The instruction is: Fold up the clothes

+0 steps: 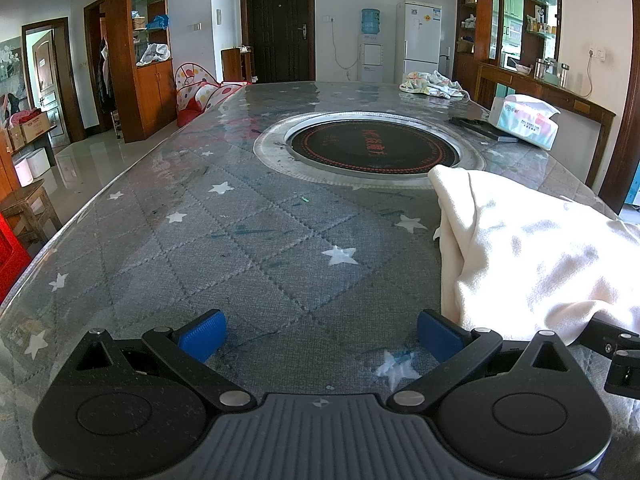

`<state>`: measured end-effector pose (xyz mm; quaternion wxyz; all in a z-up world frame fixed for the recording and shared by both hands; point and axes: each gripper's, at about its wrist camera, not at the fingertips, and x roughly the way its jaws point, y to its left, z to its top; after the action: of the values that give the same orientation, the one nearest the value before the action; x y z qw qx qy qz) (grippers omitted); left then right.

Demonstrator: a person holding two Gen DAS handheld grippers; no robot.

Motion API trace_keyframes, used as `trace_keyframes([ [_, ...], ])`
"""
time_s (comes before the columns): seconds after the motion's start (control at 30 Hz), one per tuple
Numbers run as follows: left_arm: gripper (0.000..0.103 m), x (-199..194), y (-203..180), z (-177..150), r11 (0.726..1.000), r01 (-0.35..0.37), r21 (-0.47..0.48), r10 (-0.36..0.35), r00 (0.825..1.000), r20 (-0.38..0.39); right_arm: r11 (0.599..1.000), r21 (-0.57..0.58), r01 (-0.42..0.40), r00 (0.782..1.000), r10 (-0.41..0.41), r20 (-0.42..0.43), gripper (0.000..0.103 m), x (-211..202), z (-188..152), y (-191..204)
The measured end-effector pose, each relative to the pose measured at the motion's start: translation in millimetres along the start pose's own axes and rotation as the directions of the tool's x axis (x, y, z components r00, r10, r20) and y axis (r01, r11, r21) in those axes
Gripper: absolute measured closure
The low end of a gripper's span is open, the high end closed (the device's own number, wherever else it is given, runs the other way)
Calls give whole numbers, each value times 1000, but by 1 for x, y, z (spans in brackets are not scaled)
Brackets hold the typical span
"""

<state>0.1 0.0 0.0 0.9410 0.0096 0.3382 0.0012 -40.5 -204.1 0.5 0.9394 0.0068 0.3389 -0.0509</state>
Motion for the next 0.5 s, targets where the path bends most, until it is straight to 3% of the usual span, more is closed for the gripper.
trace_keyframes([
  [0.5, 0, 1, 0, 0, 1000, 0, 0, 0, 1000, 0, 1000, 0, 0, 1000, 0, 0, 0, 1, 0, 1],
])
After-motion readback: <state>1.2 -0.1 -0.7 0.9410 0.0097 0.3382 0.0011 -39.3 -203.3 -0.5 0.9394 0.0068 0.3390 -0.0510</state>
